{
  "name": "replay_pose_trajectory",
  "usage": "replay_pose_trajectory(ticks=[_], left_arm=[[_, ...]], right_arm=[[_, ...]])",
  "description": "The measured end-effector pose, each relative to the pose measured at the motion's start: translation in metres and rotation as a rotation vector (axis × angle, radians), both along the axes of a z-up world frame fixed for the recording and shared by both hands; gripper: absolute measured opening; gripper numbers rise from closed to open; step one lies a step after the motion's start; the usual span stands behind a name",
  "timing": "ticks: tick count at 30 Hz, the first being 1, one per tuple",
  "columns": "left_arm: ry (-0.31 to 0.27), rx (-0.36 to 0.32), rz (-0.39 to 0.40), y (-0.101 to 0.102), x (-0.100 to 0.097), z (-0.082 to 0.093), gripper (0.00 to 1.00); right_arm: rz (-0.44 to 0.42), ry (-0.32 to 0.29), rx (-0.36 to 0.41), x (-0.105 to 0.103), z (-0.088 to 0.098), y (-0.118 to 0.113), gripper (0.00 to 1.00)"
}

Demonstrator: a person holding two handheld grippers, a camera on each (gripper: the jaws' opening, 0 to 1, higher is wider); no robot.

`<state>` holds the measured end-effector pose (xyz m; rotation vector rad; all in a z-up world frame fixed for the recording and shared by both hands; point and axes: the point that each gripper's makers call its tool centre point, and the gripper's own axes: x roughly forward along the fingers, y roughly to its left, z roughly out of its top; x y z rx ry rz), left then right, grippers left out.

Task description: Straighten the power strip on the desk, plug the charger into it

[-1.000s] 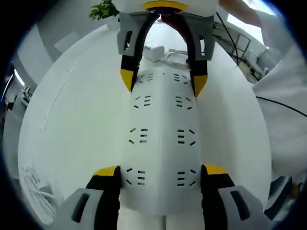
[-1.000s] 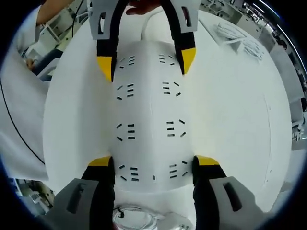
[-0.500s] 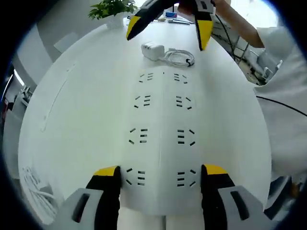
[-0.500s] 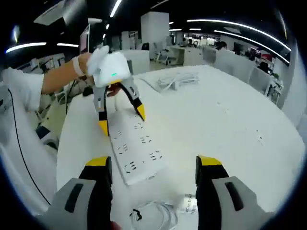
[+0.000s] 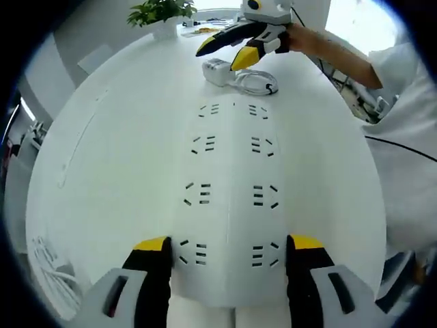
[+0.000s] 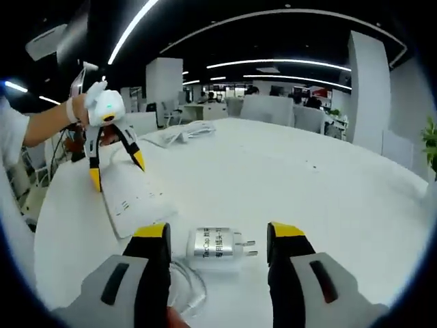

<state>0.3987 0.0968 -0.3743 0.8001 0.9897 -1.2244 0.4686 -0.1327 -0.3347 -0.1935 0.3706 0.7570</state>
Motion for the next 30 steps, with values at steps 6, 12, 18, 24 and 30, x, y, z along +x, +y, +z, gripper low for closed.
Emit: replay_pose_trajectory(ticks=[6, 12, 18, 24, 30], left_arm=[[0.001, -0.002, 0.002, 0.002, 0.005, 0.000, 0.69], [0.000, -0.003, 0.005, 0.002, 0.006, 0.000, 0.69], [-0.001, -0.010, 0.009, 0.002, 0.005, 0.000, 0.69], [-0.002, -0.016, 0.019, 0.004, 0.009, -0.001, 0.69], [-0.002, -0.016, 0.022, 0.003, 0.008, 0.000, 0.69]], right_arm=[[0.031, -0.004, 0.010, -0.001, -0.007, 0.013, 0.45], [0.021, -0.020, -0.010, 0.001, -0.010, 0.012, 0.39], [0.057, -0.019, -0.001, -0.003, -0.010, 0.011, 0.38], [0.164, -0.021, 0.029, -0.014, -0.008, 0.010, 0.37], [0.361, 0.008, 0.013, -0.039, -0.008, 0.016, 0.37]])
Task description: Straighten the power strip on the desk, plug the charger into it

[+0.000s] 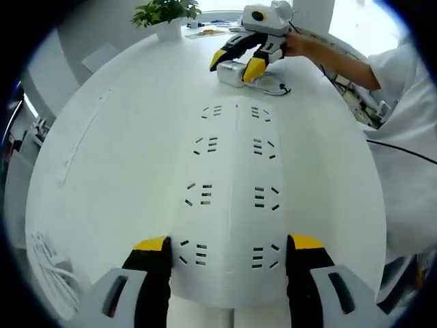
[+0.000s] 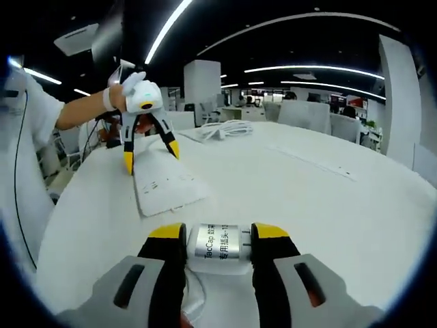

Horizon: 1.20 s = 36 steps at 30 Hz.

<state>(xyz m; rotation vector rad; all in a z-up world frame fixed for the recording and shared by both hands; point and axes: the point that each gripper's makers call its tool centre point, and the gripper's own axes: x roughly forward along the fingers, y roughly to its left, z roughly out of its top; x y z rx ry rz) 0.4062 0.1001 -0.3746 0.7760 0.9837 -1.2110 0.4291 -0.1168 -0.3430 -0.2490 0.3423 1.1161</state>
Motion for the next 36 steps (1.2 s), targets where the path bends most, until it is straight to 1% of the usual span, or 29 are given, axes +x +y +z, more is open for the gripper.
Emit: replay_pose_trajectory(ticks=[2, 5, 6, 7, 10, 14, 16, 17, 18, 19, 20, 21, 22, 23, 24, 25, 26, 27, 28, 29, 30, 31, 32, 33, 35, 36], left_arm=[[0.000, 0.000, 0.001, 0.000, 0.001, 0.000, 0.69], [0.000, -0.001, 0.004, 0.000, 0.002, 0.000, 0.69], [-0.001, -0.002, 0.005, 0.000, 0.002, 0.000, 0.69], [-0.001, -0.002, 0.006, 0.000, 0.002, 0.000, 0.69], [-0.001, -0.002, 0.006, 0.002, 0.004, -0.001, 0.69], [0.000, -0.001, 0.007, 0.004, 0.009, -0.002, 0.69], [-0.001, 0.001, 0.007, 0.003, 0.007, -0.001, 0.69], [0.000, 0.001, 0.007, 0.002, 0.006, -0.001, 0.69], [0.000, 0.001, 0.007, 0.003, 0.008, -0.002, 0.69], [0.000, 0.001, 0.007, 0.003, 0.008, -0.002, 0.69], [-0.001, 0.000, 0.007, 0.002, 0.006, -0.001, 0.69], [-0.002, -0.003, 0.008, 0.002, 0.005, -0.001, 0.69], [-0.002, -0.005, 0.008, 0.001, 0.005, -0.001, 0.69], [-0.003, -0.007, 0.008, 0.001, 0.005, -0.001, 0.69], [-0.003, -0.011, 0.009, 0.001, 0.005, -0.001, 0.69], [-0.004, -0.013, 0.009, 0.001, 0.005, -0.001, 0.69], [-0.004, -0.014, 0.009, 0.001, 0.005, -0.001, 0.69], [-0.005, -0.015, 0.010, 0.001, 0.005, -0.001, 0.69], [-0.006, -0.016, 0.010, 0.000, 0.005, -0.001, 0.69], [-0.007, -0.018, 0.011, 0.000, 0.005, -0.001, 0.69], [-0.007, -0.021, 0.011, 0.000, 0.005, 0.000, 0.69], [-0.009, -0.026, 0.011, 0.000, 0.005, 0.000, 0.69], [-0.010, -0.030, 0.011, 0.000, 0.005, 0.000, 0.69], [-0.010, -0.035, 0.013, 0.000, 0.004, 0.000, 0.69], [-0.013, -0.039, 0.014, -0.001, 0.004, 0.001, 0.69], [-0.014, -0.041, 0.016, -0.001, 0.003, 0.001, 0.69]], right_arm=[[0.073, 0.014, -0.013, -0.009, -0.001, -0.001, 0.37], [0.184, -0.008, -0.033, -0.021, 0.000, -0.001, 0.37], [0.204, 0.004, -0.035, -0.024, -0.001, -0.003, 0.37], [0.211, 0.012, -0.035, -0.023, -0.002, -0.007, 0.37], [0.240, 0.007, -0.043, -0.027, -0.002, -0.008, 0.37], [0.242, -0.001, -0.059, -0.031, -0.002, -0.006, 0.37], [0.207, 0.000, -0.065, -0.030, 0.000, -0.006, 0.38], [0.184, 0.002, -0.057, -0.028, 0.003, -0.007, 0.44], [0.111, 0.014, -0.030, -0.025, 0.015, -0.008, 0.50], [0.068, 0.021, -0.007, -0.023, 0.023, -0.008, 0.54], [0.003, 0.027, 0.034, -0.020, 0.034, -0.009, 0.54], [-0.064, 0.036, 0.047, -0.017, 0.042, -0.013, 0.54], [-0.138, 0.041, 0.044, -0.016, 0.047, -0.018, 0.56], [-0.208, 0.011, 0.018, -0.014, 0.050, -0.023, 0.59], [-0.333, -0.049, -0.025, -0.010, 0.055, -0.033, 0.60], [-0.407, -0.092, -0.040, -0.011, 0.058, -0.037, 0.62], [-0.456, -0.099, -0.035, -0.013, 0.058, -0.038, 0.65], [-0.554, -0.105, -0.030, -0.017, 0.056, -0.039, 0.66], [-0.614, -0.118, -0.047, -0.020, 0.052, -0.041, 0.66], [-0.695, -0.113, -0.029, -0.022, 0.049, -0.043, 0.65], [-0.749, -0.104, -0.003, -0.025, 0.046, -0.042, 0.64], [-0.784, -0.095, 0.015, -0.027, 0.044, -0.042, 0.63], [-0.844, -0.071, 0.049, -0.028, 0.040, -0.042, 0.63], [-0.923, -0.051, 0.086, -0.030, 0.035, -0.044, 0.63], [-1.024, -0.051, 0.130, -0.031, 0.029, -0.047, 0.62], [-1.062, -0.067, 0.165, -0.028, 0.029, -0.049, 0.63]])
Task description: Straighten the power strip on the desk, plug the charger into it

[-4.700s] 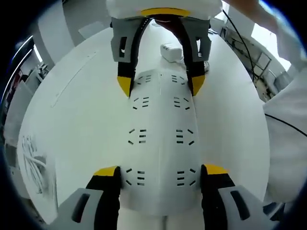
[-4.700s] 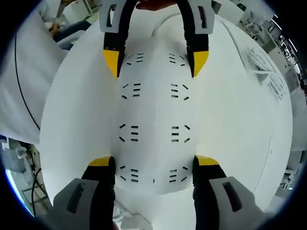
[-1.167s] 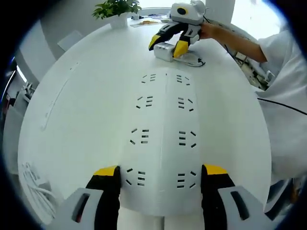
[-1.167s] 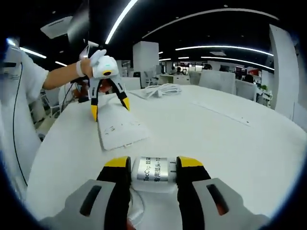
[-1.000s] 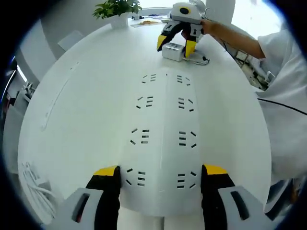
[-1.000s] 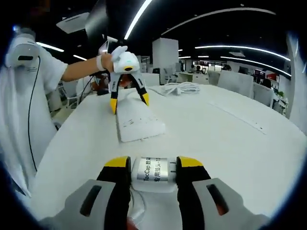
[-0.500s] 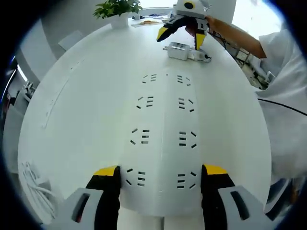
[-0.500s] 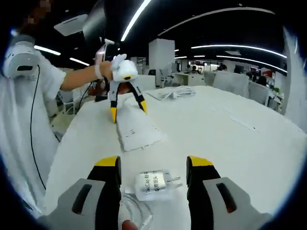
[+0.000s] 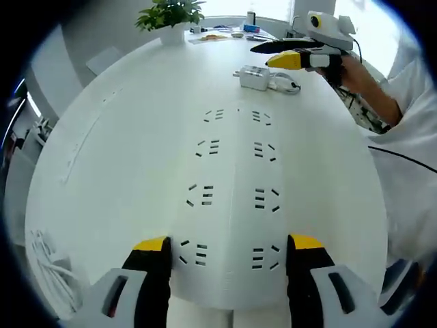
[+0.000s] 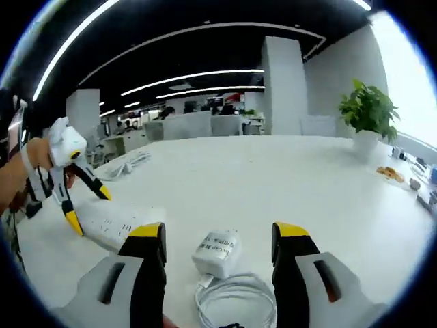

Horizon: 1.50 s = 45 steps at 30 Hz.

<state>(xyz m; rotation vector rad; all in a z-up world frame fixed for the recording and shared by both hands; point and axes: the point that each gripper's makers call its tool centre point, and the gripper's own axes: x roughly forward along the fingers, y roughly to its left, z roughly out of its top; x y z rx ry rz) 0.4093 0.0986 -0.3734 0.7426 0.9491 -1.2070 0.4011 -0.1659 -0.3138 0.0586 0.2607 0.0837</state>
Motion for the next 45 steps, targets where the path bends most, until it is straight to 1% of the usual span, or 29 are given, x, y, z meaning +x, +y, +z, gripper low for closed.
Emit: replay_pose_trajectory(ticks=[1, 2, 4, 6, 9, 10, 13, 21, 23, 27, 29, 31, 34, 35, 38, 39, 40, 42, 43, 45], left_arm=[[-0.001, -0.003, 0.002, 0.000, -0.001, 0.000, 0.69], [-0.002, -0.005, 0.002, -0.001, -0.002, 0.000, 0.69], [-0.004, -0.011, 0.003, -0.001, -0.002, 0.000, 0.69], [-0.006, -0.017, 0.003, -0.001, -0.004, 0.000, 0.69], [-0.007, -0.018, 0.001, -0.002, -0.007, 0.000, 0.69], [-0.006, -0.018, 0.001, -0.002, -0.010, 0.000, 0.69], [-0.006, -0.018, 0.001, -0.003, -0.016, 0.001, 0.69], [-0.007, -0.023, 0.003, -0.003, -0.018, 0.002, 0.69], [-0.008, -0.029, 0.003, -0.003, -0.017, 0.002, 0.69], [-0.011, -0.042, 0.005, -0.002, -0.013, 0.002, 0.69], [-0.011, -0.047, 0.007, -0.002, -0.012, 0.002, 0.69], [-0.010, -0.049, 0.007, -0.002, -0.012, 0.002, 0.70], [-0.007, -0.050, 0.007, -0.002, -0.012, 0.002, 0.70], [-0.005, -0.048, 0.007, -0.002, -0.012, 0.002, 0.70], [-0.003, -0.048, 0.007, -0.002, -0.011, 0.001, 0.70], [-0.003, -0.050, 0.008, -0.002, -0.011, 0.001, 0.70], [-0.004, -0.052, 0.008, -0.002, -0.011, 0.001, 0.70], [-0.004, -0.055, 0.009, -0.002, -0.011, 0.001, 0.70], [-0.004, -0.055, 0.009, -0.002, -0.012, 0.001, 0.70], [-0.005, -0.055, 0.009, -0.002, -0.013, 0.002, 0.70]], right_arm=[[-0.033, -0.009, 0.027, 0.003, -0.003, -0.001, 0.64], [-0.054, 0.007, 0.038, 0.002, -0.009, 0.000, 0.64], [-0.069, 0.024, -0.007, 0.008, -0.018, 0.002, 0.62], [-0.069, 0.052, -0.020, 0.013, -0.026, 0.006, 0.61], [-0.080, 0.070, -0.083, 0.017, -0.030, 0.009, 0.56], [-0.086, 0.086, -0.102, 0.017, -0.033, 0.008, 0.55], [-0.091, 0.110, -0.082, 0.017, -0.039, 0.008, 0.51], [-0.109, 0.118, -0.094, 0.018, -0.040, 0.011, 0.47], [-0.091, 0.113, -0.072, 0.018, -0.039, 0.016, 0.43], [-0.058, 0.098, -0.076, 0.012, -0.036, 0.013, 0.34], [-0.046, 0.102, -0.028, 0.011, -0.036, 0.015, 0.34], [-0.034, 0.091, -0.056, 0.011, -0.033, 0.015, 0.33], [-0.026, 0.087, -0.060, 0.013, -0.033, 0.015, 0.33], [-0.016, 0.088, -0.061, 0.013, -0.032, 0.016, 0.32], [0.073, 0.079, -0.097, 0.010, -0.032, 0.023, 0.30], [0.123, 0.075, -0.109, 0.009, -0.032, 0.026, 0.30], [0.182, 0.076, -0.107, 0.007, -0.032, 0.030, 0.30], [0.310, 0.083, -0.131, 0.004, -0.033, 0.038, 0.30], [0.332, 0.090, -0.145, 0.003, -0.034, 0.037, 0.30], [0.416, 0.092, -0.211, 0.000, -0.034, 0.038, 0.30]])
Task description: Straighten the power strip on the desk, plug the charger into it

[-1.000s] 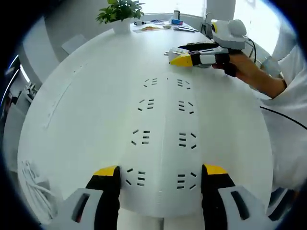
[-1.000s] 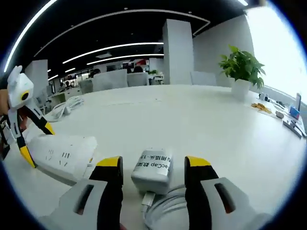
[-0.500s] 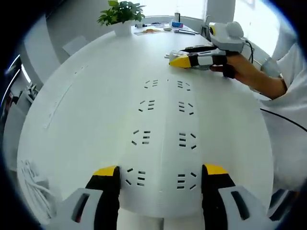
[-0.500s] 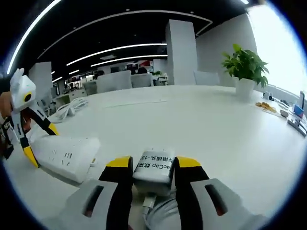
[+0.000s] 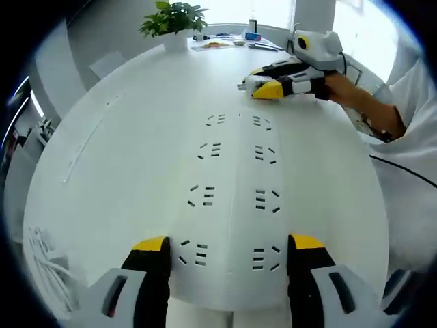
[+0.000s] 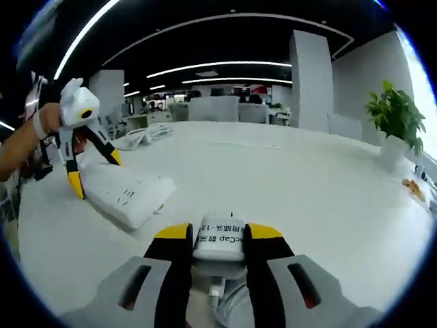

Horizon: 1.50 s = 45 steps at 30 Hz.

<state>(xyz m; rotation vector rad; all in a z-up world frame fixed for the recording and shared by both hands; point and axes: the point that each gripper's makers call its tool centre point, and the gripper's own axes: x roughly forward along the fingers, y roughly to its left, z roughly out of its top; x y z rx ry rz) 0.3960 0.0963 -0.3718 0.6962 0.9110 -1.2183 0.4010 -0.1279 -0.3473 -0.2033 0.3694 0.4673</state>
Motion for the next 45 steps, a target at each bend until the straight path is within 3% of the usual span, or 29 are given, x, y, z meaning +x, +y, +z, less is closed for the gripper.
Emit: replay_pose_trajectory(ticks=[4, 6, 16, 20, 22, 24, 29, 32, 35, 42, 45], left_arm=[[0.000, -0.004, 0.001, 0.000, -0.002, 0.000, 0.70], [-0.001, -0.005, 0.002, 0.000, -0.002, 0.000, 0.70], [-0.005, -0.017, 0.006, -0.001, -0.005, 0.000, 0.70], [-0.005, -0.016, 0.006, -0.001, -0.006, 0.001, 0.70], [-0.005, -0.017, 0.006, -0.001, -0.006, 0.000, 0.70], [-0.005, -0.016, 0.006, -0.001, -0.007, 0.001, 0.70], [-0.003, -0.016, 0.005, -0.001, -0.004, 0.000, 0.70], [-0.004, -0.019, 0.005, -0.001, -0.004, 0.000, 0.70], [-0.006, -0.024, 0.007, -0.001, -0.002, 0.000, 0.70], [-0.011, -0.038, 0.010, -0.001, 0.001, 0.000, 0.70], [-0.015, -0.045, 0.011, -0.001, 0.002, -0.001, 0.70]], right_arm=[[0.190, 0.002, -0.007, -0.010, -0.001, 0.011, 0.30], [0.238, 0.007, 0.013, -0.012, -0.001, 0.013, 0.30], [0.347, 0.018, 0.008, -0.016, -0.002, 0.021, 0.30], [0.315, 0.009, -0.006, -0.014, 0.005, 0.020, 0.30], [0.253, -0.004, 0.045, -0.014, 0.021, 0.020, 0.35], [0.250, -0.017, 0.066, -0.019, 0.030, 0.026, 0.41], [0.159, 0.020, 0.042, -0.016, 0.008, 0.018, 0.43], [0.141, 0.051, 0.049, -0.014, -0.002, 0.011, 0.38], [0.151, 0.049, 0.038, -0.012, -0.005, 0.009, 0.29], [0.181, 0.011, 0.112, -0.007, -0.003, 0.011, 0.29], [0.175, 0.074, 0.170, -0.006, -0.002, 0.011, 0.28]])
